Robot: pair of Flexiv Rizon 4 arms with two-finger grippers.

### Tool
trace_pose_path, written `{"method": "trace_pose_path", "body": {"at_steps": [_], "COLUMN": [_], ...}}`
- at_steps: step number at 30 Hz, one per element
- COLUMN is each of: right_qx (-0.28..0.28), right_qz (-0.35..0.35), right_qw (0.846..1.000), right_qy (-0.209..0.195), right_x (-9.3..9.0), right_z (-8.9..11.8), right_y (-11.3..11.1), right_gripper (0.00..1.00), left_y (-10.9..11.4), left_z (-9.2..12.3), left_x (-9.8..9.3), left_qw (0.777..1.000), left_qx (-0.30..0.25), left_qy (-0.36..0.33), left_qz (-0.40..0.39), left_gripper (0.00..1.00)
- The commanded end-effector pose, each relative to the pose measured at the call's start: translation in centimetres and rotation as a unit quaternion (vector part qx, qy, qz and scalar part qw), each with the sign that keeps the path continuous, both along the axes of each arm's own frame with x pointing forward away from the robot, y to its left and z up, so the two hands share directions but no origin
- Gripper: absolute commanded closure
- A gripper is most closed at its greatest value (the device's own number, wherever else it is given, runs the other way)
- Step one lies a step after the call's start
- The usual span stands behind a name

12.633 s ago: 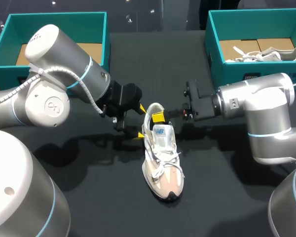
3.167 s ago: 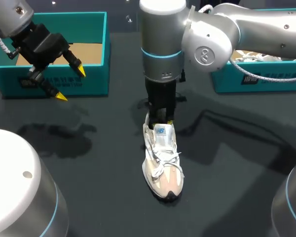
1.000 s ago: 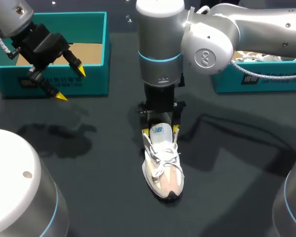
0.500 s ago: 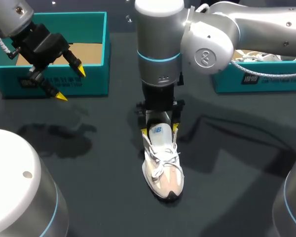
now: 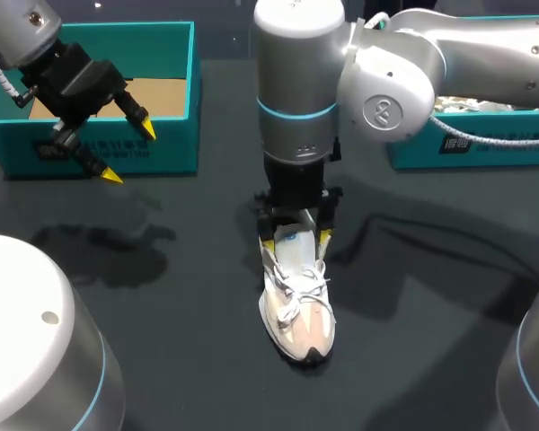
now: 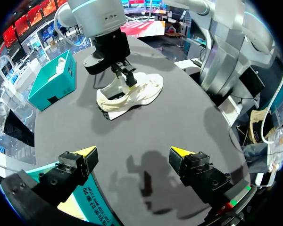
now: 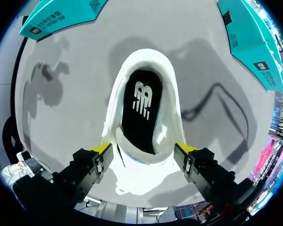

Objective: Take the shoe out of the shoebox, open the shoe tongue, remove and reinsert the insole, then place the shoe into the shoebox

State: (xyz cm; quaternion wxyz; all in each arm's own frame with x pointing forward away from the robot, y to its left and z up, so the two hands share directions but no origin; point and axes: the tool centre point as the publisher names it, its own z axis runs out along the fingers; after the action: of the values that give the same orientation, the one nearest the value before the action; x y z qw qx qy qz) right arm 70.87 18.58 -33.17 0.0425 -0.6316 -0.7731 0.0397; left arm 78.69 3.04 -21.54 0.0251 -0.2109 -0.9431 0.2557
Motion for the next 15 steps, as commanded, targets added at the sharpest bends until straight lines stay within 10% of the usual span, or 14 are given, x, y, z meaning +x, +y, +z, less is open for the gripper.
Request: {"method": "trace_pose_path", "body": {"at_steps": [1, 11, 15], "right_qx": [-0.005, -0.004, -0.004], "right_qz": [0.003, 0.010, 0.006], "right_qw": [1.000, 1.000, 1.000], "right_qy": [-0.008, -0.010, -0.009], "right_x": [-0.5, -1.7, -2.5], "right_z": [0.3, 0.6, 0.8], "right_y": [0.0, -0.1, -0.5], "right_gripper": [0.14, 0.18, 0.35], "left_y": [0.0, 0.0, 0.0], "left_z": [0.0, 0.0, 0.0], "left_x": [-0.1, -0.1, -0.1], "left_qw": [1.000, 1.000, 1.000], "left_qx": [0.001, 0.001, 0.001], "left_qy": [-0.001, -0.001, -0.001], "left_qz": [0.000, 0.000, 0.000], "left_gripper": [0.00, 0.00, 0.00]}}
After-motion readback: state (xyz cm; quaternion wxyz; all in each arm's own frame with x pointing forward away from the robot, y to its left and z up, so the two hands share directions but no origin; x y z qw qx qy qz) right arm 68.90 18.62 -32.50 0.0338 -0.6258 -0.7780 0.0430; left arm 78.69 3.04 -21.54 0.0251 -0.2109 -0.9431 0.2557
